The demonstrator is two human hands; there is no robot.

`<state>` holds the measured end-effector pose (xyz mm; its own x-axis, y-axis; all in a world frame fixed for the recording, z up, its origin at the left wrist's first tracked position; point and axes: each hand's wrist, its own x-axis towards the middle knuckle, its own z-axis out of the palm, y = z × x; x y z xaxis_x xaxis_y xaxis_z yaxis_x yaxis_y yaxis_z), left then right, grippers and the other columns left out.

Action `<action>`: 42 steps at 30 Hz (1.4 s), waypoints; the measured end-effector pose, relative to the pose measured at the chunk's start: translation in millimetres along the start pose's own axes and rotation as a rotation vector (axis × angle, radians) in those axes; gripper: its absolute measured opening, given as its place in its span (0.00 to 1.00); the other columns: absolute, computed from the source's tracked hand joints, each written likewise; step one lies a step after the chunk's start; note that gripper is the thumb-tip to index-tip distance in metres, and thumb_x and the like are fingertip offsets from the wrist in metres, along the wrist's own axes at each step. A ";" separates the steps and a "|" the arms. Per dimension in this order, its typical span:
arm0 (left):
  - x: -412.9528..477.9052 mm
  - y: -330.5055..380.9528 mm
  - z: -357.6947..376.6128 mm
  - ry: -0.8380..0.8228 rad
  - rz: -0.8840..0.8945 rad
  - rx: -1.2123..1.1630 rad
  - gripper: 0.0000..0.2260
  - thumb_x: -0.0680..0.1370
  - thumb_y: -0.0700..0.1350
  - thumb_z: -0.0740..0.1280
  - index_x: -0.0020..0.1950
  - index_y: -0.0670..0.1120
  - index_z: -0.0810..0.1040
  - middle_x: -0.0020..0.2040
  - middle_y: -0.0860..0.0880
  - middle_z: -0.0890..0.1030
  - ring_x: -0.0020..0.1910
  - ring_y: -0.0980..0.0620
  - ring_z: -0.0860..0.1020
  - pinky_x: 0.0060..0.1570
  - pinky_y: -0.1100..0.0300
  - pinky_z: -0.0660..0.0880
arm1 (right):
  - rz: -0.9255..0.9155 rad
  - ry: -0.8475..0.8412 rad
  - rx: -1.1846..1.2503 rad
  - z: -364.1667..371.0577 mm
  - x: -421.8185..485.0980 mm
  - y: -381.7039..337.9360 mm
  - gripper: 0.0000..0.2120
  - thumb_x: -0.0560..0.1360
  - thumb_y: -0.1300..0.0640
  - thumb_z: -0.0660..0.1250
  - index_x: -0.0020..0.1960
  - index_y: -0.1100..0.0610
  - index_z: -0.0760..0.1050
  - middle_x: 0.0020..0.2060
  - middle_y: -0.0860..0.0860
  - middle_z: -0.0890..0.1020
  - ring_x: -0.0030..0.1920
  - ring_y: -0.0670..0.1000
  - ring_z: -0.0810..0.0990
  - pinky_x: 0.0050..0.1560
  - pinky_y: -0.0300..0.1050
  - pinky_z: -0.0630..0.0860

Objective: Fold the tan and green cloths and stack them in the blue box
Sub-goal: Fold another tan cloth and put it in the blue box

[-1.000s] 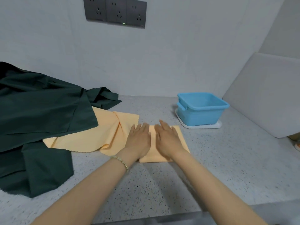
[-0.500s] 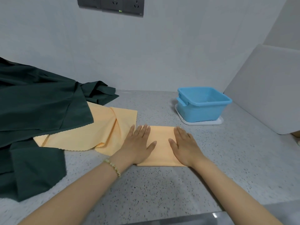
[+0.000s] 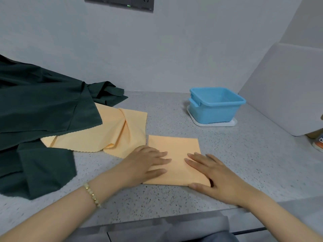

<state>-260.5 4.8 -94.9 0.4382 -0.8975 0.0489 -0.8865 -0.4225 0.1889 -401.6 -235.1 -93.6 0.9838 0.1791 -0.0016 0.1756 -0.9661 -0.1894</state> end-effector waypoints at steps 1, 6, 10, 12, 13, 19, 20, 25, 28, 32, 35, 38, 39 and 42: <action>-5.4 -1.5 -1.5 -0.007 -0.011 -0.022 0.29 0.74 0.70 0.45 0.74 0.64 0.59 0.75 0.66 0.55 0.73 0.62 0.54 0.68 0.69 0.39 | -0.010 -0.001 -0.036 -1.1 -2.1 2.1 0.37 0.72 0.27 0.49 0.76 0.41 0.51 0.75 0.37 0.49 0.74 0.36 0.44 0.75 0.41 0.39; -27.1 -5.2 -6.0 0.032 0.034 0.153 0.42 0.67 0.79 0.47 0.76 0.60 0.59 0.75 0.62 0.57 0.74 0.60 0.53 0.65 0.68 0.26 | -0.090 0.125 -0.114 -7.5 -7.9 3.5 0.30 0.73 0.38 0.58 0.72 0.49 0.67 0.71 0.46 0.68 0.70 0.45 0.66 0.72 0.44 0.56; -33.9 -4.9 -7.7 0.091 0.026 0.215 0.36 0.70 0.71 0.50 0.74 0.56 0.64 0.71 0.57 0.68 0.71 0.56 0.59 0.72 0.58 0.36 | -0.054 0.155 -0.119 -9.1 -2.9 6.2 0.25 0.71 0.50 0.68 0.68 0.53 0.73 0.64 0.48 0.76 0.61 0.51 0.76 0.64 0.40 0.63; -32.9 -4.3 -6.5 0.119 0.012 0.197 0.31 0.72 0.65 0.54 0.72 0.54 0.68 0.66 0.56 0.72 0.68 0.55 0.64 0.71 0.59 0.43 | -0.056 0.234 -0.107 -8.4 0.4 10.1 0.21 0.71 0.55 0.72 0.63 0.54 0.78 0.58 0.48 0.80 0.55 0.51 0.80 0.59 0.41 0.68; -31.0 -5.4 -5.2 0.131 0.004 0.190 0.28 0.73 0.62 0.56 0.71 0.54 0.69 0.64 0.56 0.73 0.66 0.56 0.65 0.70 0.61 0.46 | -0.037 0.267 -0.074 -8.7 1.5 11.0 0.18 0.71 0.56 0.73 0.61 0.54 0.79 0.55 0.47 0.81 0.53 0.51 0.80 0.57 0.40 0.70; -17.2 -18.1 -1.5 0.338 -0.120 -0.014 0.07 0.78 0.52 0.65 0.53 0.53 0.78 0.47 0.58 0.75 0.52 0.55 0.71 0.49 0.65 0.58 | 0.159 0.371 0.347 -5.4 9.8 16.9 0.05 0.73 0.54 0.70 0.47 0.53 0.82 0.42 0.44 0.79 0.42 0.44 0.78 0.44 0.41 0.75; -15.7 -18.3 -0.9 0.388 -0.157 -0.054 0.07 0.78 0.54 0.65 0.47 0.53 0.77 0.42 0.59 0.73 0.48 0.55 0.70 0.46 0.64 0.58 | 0.205 0.396 0.390 -4.1 12.6 17.7 0.05 0.73 0.53 0.70 0.44 0.54 0.82 0.40 0.45 0.78 0.41 0.45 0.77 0.43 0.41 0.74; -1.5 -17.1 -0.5 0.470 -0.351 -0.143 0.15 0.76 0.59 0.64 0.35 0.51 0.77 0.35 0.57 0.74 0.43 0.56 0.69 0.46 0.59 0.57 | 0.423 0.475 0.581 0.3 27.9 21.0 0.12 0.73 0.49 0.70 0.34 0.54 0.78 0.38 0.50 0.79 0.41 0.49 0.76 0.45 0.39 0.70; 7.7 -15.9 -3.0 0.436 -0.455 -0.201 0.19 0.77 0.59 0.64 0.29 0.51 0.72 0.31 0.56 0.72 0.43 0.54 0.69 0.48 0.58 0.57 | 0.481 0.497 0.592 3.2 36.8 21.2 0.14 0.74 0.49 0.69 0.32 0.53 0.77 0.36 0.51 0.78 0.36 0.47 0.73 0.38 0.34 0.66; 19.0 -12.2 -13.4 0.282 -0.555 -0.094 0.22 0.78 0.59 0.61 0.27 0.52 0.67 0.29 0.55 0.70 0.46 0.51 0.70 0.55 0.56 0.61 | 0.553 0.504 0.486 6.1 46.1 20.7 0.18 0.75 0.48 0.68 0.29 0.53 0.72 0.32 0.49 0.75 0.35 0.49 0.72 0.40 0.41 0.65; 26.6 -10.2 -22.7 0.153 -0.630 -0.089 0.20 0.79 0.58 0.61 0.30 0.50 0.69 0.32 0.53 0.72 0.47 0.48 0.76 0.61 0.53 0.63 | 0.558 0.494 0.349 3.9 49.2 17.0 0.16 0.76 0.49 0.66 0.32 0.54 0.70 0.34 0.49 0.75 0.38 0.51 0.73 0.43 0.44 0.66; 33.1 -12.3 -31.1 0.039 -0.656 -0.094 0.18 0.78 0.59 0.62 0.35 0.49 0.71 0.35 0.50 0.77 0.48 0.47 0.78 0.63 0.53 0.63 | 0.483 0.626 0.176 -3.2 55.1 1.5 0.07 0.76 0.51 0.65 0.48 0.55 0.73 0.46 0.49 0.76 0.46 0.51 0.74 0.48 0.46 0.68; 35.4 -13.0 -33.3 0.013 -0.656 -0.089 0.16 0.78 0.59 0.62 0.39 0.48 0.74 0.41 0.49 0.80 0.50 0.48 0.78 0.63 0.53 0.63 | 0.430 0.639 0.138 -4.7 59.6 -6.3 0.10 0.77 0.51 0.64 0.55 0.56 0.73 0.52 0.50 0.76 0.51 0.52 0.74 0.53 0.47 0.68; 42.0 -12.6 -38.3 -0.054 -0.670 -0.046 0.17 0.78 0.59 0.62 0.51 0.46 0.78 0.50 0.48 0.81 0.53 0.48 0.77 0.61 0.54 0.65 | 0.279 0.504 0.077 -7.8 80.9 -29.2 0.19 0.80 0.50 0.58 0.69 0.55 0.69 0.69 0.51 0.69 0.68 0.53 0.68 0.68 0.47 0.60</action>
<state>-225.2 -22.7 -57.7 0.8822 -0.4487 -0.1428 -0.4176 -0.8857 0.2028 -326.8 -193.9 -80.5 0.8914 -0.2092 0.4020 -0.0774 -0.9443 -0.3198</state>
